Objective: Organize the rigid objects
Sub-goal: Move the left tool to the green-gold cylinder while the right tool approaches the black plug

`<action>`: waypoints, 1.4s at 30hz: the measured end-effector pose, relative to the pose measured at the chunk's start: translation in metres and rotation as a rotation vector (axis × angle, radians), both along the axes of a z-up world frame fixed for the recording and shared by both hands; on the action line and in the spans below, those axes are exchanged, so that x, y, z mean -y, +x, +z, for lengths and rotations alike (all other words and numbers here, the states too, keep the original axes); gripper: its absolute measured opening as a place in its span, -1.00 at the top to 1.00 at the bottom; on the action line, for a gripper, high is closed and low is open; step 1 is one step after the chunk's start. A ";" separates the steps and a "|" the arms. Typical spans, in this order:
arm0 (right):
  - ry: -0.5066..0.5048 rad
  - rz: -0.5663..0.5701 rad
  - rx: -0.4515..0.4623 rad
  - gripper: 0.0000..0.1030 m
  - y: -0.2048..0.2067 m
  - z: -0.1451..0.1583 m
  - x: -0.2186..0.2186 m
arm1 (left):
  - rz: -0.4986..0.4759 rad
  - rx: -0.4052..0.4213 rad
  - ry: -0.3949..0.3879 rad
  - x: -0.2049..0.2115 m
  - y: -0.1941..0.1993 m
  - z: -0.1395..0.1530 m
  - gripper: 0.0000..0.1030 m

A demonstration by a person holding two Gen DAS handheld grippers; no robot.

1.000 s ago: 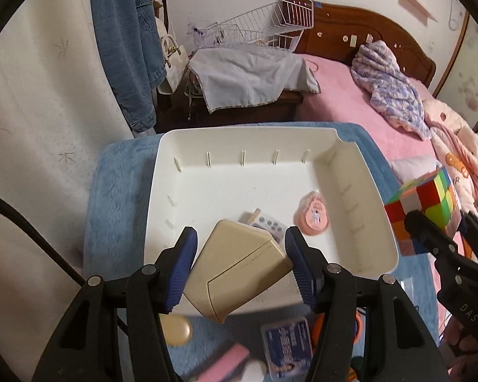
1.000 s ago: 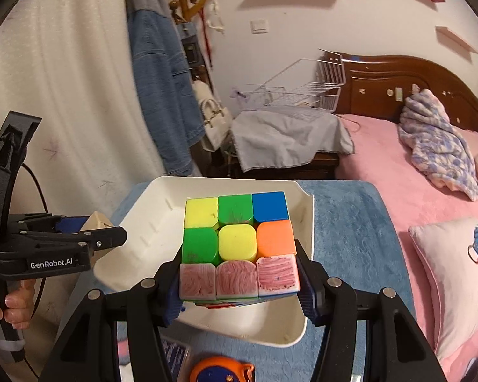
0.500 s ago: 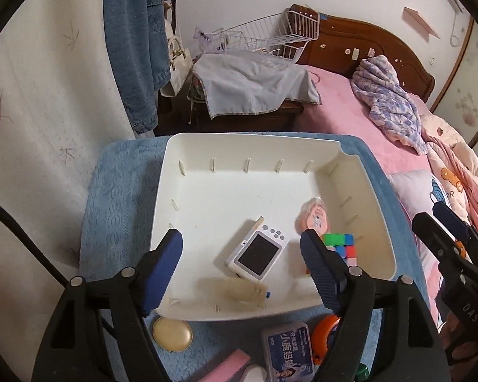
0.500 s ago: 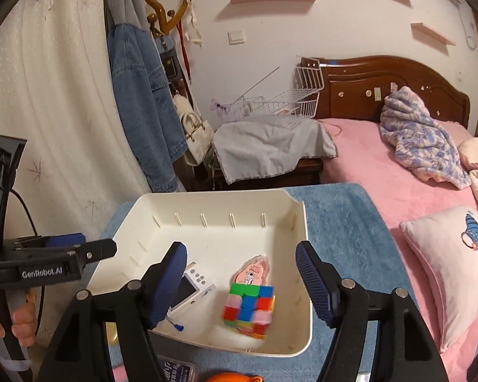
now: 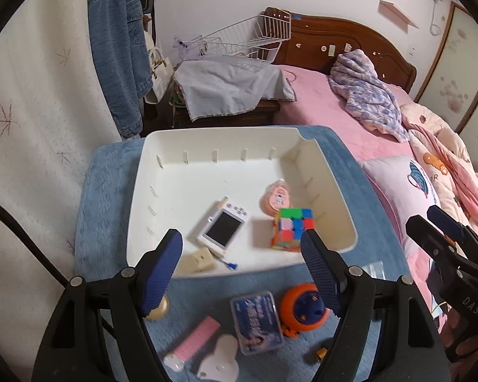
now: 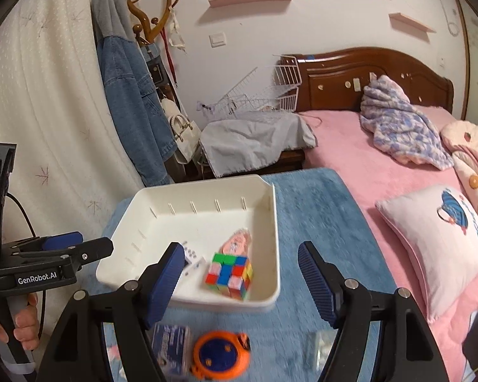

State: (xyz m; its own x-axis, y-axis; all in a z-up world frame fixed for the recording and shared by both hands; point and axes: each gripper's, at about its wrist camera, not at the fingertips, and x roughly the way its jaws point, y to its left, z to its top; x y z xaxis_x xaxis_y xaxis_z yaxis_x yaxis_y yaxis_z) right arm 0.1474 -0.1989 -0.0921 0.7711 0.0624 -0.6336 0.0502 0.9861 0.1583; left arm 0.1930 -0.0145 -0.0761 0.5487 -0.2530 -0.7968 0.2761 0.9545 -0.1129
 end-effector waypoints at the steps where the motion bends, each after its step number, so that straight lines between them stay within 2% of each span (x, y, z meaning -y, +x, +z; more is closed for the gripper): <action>1: 0.004 -0.003 -0.009 -0.45 -0.003 0.001 0.003 | 0.000 -0.002 0.003 0.003 -0.004 0.000 -0.54; 6: 0.034 -0.021 -0.071 -0.45 -0.022 0.000 0.020 | -0.012 -0.021 0.014 0.019 -0.031 -0.006 -0.54; 9: 0.055 -0.040 -0.141 -0.45 -0.029 -0.005 0.032 | -0.028 -0.039 0.032 0.033 -0.047 -0.012 -0.54; 19: 0.196 -0.082 -0.371 -0.45 -0.045 -0.040 0.082 | -0.060 -0.213 0.054 0.079 -0.097 -0.054 -0.54; 26: 0.274 -0.117 -0.538 -0.45 -0.048 -0.072 0.114 | -0.037 -0.350 0.081 0.107 -0.110 -0.089 -0.54; 32: 0.379 -0.126 -0.690 -0.45 -0.051 -0.103 0.135 | 0.011 -0.467 0.086 0.120 -0.110 -0.117 -0.54; 36: 0.464 -0.133 -0.789 -0.45 -0.052 -0.125 0.143 | 0.048 -0.526 0.143 0.127 -0.109 -0.135 -0.54; 42: 0.560 -0.144 -0.902 -0.45 -0.049 -0.153 0.147 | 0.098 -0.626 0.148 0.128 -0.106 -0.159 -0.54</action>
